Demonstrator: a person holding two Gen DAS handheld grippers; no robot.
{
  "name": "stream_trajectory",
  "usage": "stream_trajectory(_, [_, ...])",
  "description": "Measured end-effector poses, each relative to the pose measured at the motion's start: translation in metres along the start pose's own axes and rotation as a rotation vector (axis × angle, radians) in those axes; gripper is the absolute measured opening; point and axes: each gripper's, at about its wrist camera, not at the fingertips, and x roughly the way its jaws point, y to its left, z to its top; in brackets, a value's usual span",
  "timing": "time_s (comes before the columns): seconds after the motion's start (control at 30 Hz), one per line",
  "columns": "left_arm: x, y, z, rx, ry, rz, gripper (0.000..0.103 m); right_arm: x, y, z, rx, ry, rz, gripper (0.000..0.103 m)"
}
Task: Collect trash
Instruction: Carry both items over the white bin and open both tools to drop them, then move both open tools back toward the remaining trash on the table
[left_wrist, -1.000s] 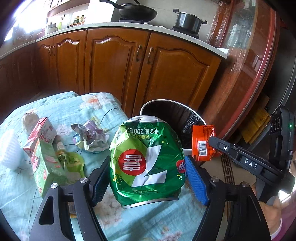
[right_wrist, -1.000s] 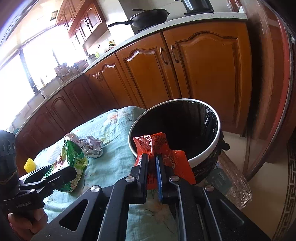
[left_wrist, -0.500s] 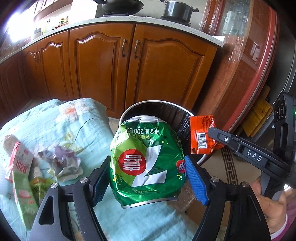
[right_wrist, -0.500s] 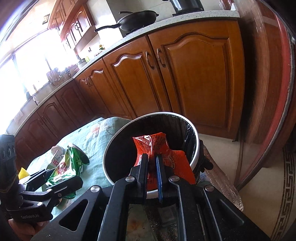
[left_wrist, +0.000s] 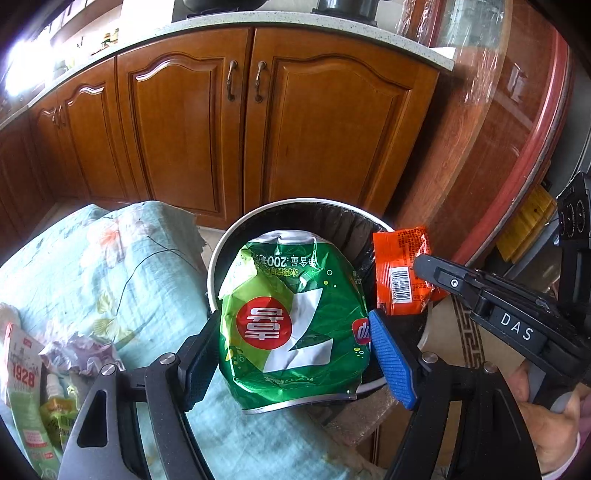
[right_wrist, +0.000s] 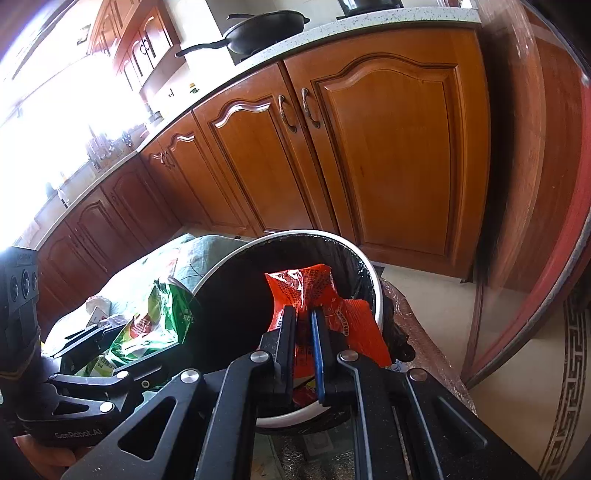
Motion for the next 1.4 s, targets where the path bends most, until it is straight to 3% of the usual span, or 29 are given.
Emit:
stream_trajectory(0.3, [0.02, -0.003, 0.012, 0.002, 0.019, 0.009, 0.076, 0.011, -0.003, 0.008, -0.024, 0.026, -0.017, 0.008])
stream_trajectory(0.47, [0.018, -0.003, 0.008, 0.003, 0.021, 0.006, 0.077, 0.013, -0.006, 0.01, -0.01, 0.03, -0.008, 0.018])
stream_trajectory(0.6, [0.014, 0.002, 0.005, -0.013, 0.015, 0.002, 0.082, 0.01, -0.01, 0.009, 0.012, 0.02, -0.003, 0.038])
stream_trajectory(0.77, [0.002, 0.007, -0.003, -0.044, 0.003, -0.002, 0.083, -0.003, -0.013, 0.004, 0.045, -0.005, 0.003, 0.041])
stream_trajectory(0.97, [-0.025, 0.012, -0.028, -0.07, -0.024, 0.0, 0.083, -0.02, -0.01, -0.007, 0.07, -0.028, 0.017, 0.048])
stream_trajectory(1.13, [-0.051, 0.021, -0.061, -0.102, -0.027, 0.009, 0.083, -0.03, 0.002, -0.024, 0.087, -0.031, 0.047, 0.066])
stream_trajectory(1.4, [-0.097, 0.041, -0.103, -0.175, -0.035, 0.022, 0.083, -0.03, 0.03, -0.058, 0.093, 0.01, 0.101, 0.068])
